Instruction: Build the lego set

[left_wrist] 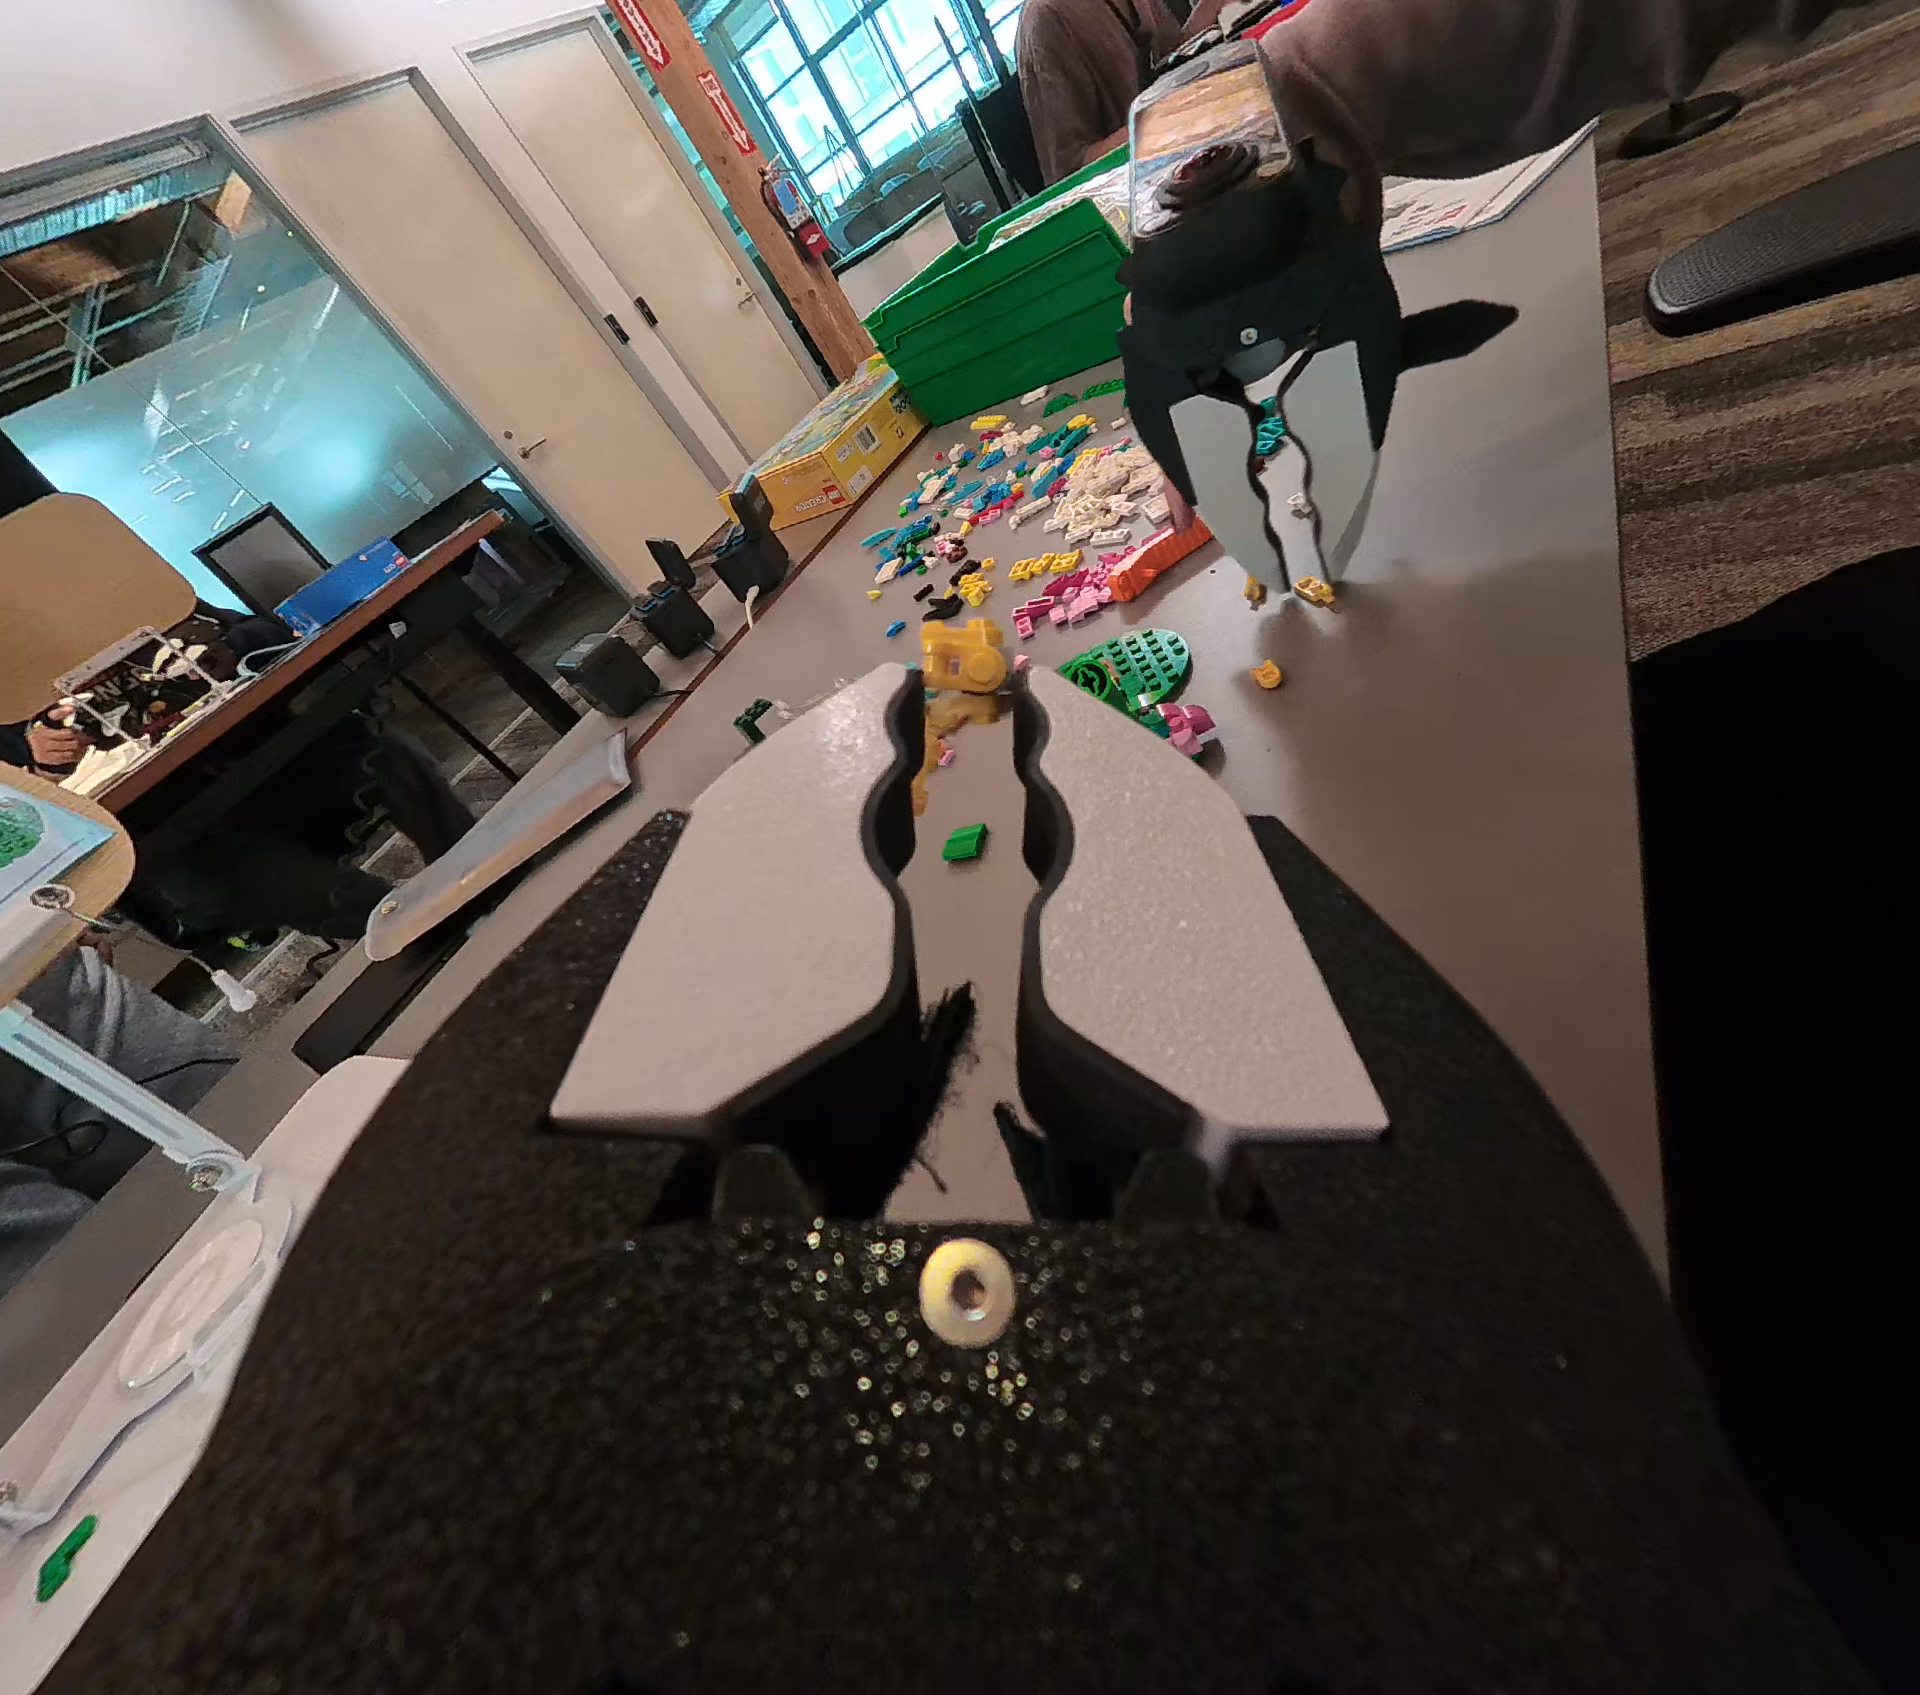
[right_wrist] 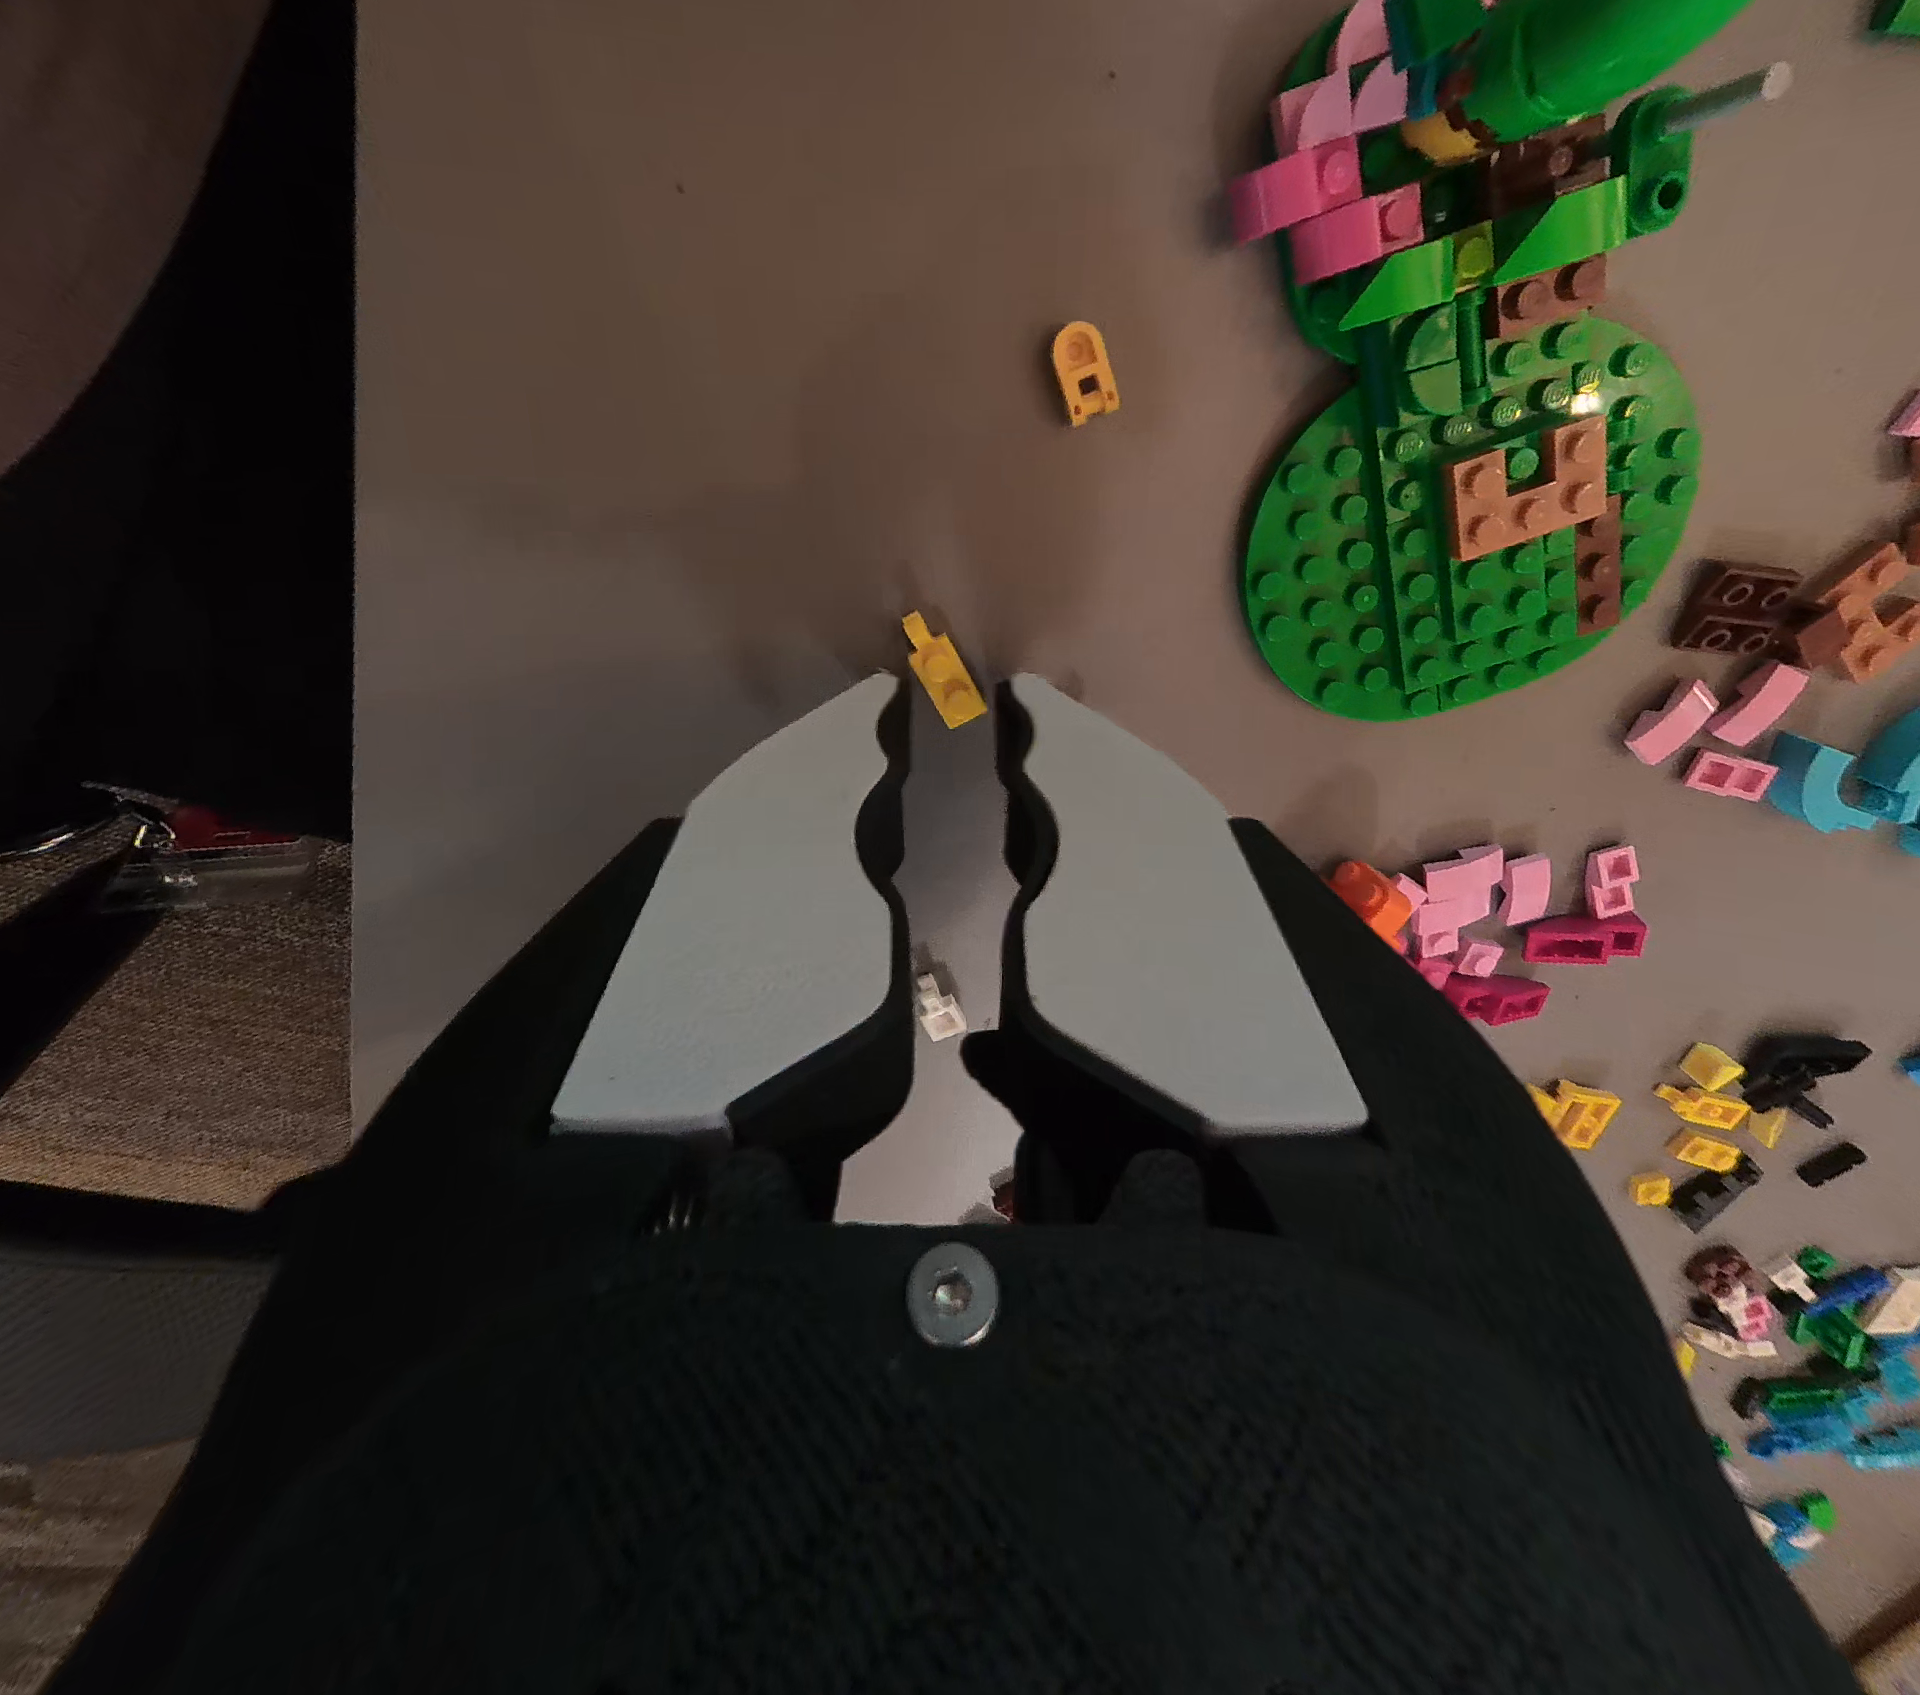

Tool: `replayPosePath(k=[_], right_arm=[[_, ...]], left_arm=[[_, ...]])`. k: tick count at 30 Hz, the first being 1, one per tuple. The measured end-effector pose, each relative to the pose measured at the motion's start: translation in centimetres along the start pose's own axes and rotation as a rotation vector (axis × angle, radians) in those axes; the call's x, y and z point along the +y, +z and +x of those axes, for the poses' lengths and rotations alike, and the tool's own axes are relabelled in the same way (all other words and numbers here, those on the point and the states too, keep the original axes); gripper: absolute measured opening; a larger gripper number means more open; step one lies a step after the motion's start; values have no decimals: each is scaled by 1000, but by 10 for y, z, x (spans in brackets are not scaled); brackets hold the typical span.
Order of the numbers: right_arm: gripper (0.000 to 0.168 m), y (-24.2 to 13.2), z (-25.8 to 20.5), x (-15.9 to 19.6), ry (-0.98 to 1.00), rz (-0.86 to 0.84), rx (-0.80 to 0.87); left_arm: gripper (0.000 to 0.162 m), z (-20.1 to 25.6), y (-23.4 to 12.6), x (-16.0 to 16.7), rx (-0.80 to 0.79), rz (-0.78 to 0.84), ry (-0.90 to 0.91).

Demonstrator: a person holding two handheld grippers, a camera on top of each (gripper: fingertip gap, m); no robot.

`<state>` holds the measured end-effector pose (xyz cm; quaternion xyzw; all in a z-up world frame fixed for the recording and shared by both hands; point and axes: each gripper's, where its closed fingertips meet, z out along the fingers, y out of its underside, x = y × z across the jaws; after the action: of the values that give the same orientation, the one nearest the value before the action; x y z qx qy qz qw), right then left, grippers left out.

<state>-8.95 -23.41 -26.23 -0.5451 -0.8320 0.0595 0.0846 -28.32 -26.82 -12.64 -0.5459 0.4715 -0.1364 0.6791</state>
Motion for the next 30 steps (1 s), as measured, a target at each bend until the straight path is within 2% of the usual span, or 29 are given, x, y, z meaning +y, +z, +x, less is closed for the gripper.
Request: replayPosePath(k=[1, 5, 8, 11, 16, 21, 25, 30], right_arm=[[7, 0, 1, 0, -3, -2, 9], [6, -1, 5, -3, -35, -3, 81], [6, -10, 15, -15, -101, 25, 220], [5, -37, 39, -39, -252, 56, 513], [5, -108, 75, -95, -548, 22, 1078], [5, -154, 78, -151, -891, -41, 1482], [3, -163, 78, -179, -1085, -97, 1639], [3, -157, 87, -192, -1204, -201, 1673]], left_arm=[[16, 1, 0, 1, 3, -3, 0], [16, 1, 2, 3, 7, -16, -10], [16, 4, 4, 6, 34, -32, -49], [16, 7, 7, 5, 67, -17, -119], [16, 4, 19, 5, 47, -18, -237], [16, -2, 27, 3, 5, -32, -304], [15, -10, 26, -10, -32, 15, -357], [16, -27, 23, -13, -167, 19, -354]])
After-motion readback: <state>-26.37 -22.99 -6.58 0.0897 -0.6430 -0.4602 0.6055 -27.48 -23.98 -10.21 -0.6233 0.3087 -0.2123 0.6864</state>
